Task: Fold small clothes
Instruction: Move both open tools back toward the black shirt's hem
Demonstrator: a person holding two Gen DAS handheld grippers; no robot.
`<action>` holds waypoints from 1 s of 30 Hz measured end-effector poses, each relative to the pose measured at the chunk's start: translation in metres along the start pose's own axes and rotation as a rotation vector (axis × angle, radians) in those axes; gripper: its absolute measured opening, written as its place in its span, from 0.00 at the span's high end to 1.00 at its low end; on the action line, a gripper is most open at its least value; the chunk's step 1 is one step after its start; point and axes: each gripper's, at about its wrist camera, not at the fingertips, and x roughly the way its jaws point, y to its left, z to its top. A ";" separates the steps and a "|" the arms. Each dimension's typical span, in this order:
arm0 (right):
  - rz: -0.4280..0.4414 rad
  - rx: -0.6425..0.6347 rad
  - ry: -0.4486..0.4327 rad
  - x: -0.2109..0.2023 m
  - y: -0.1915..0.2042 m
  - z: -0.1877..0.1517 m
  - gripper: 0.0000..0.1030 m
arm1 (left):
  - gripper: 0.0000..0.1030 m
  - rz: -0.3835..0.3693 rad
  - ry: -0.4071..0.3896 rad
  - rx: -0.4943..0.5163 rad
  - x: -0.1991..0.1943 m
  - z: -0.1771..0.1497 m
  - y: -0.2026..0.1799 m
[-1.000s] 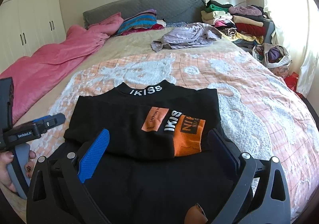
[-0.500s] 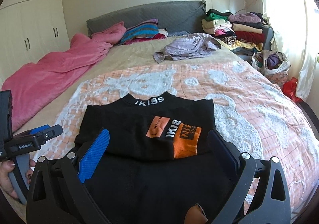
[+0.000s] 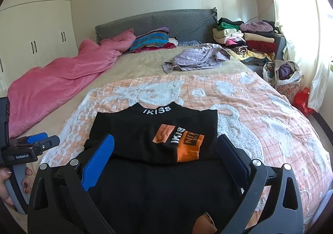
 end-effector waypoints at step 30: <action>0.012 -0.005 0.026 -0.034 -0.013 -0.038 0.05 | 0.09 0.053 0.013 0.030 -0.031 -0.038 -0.009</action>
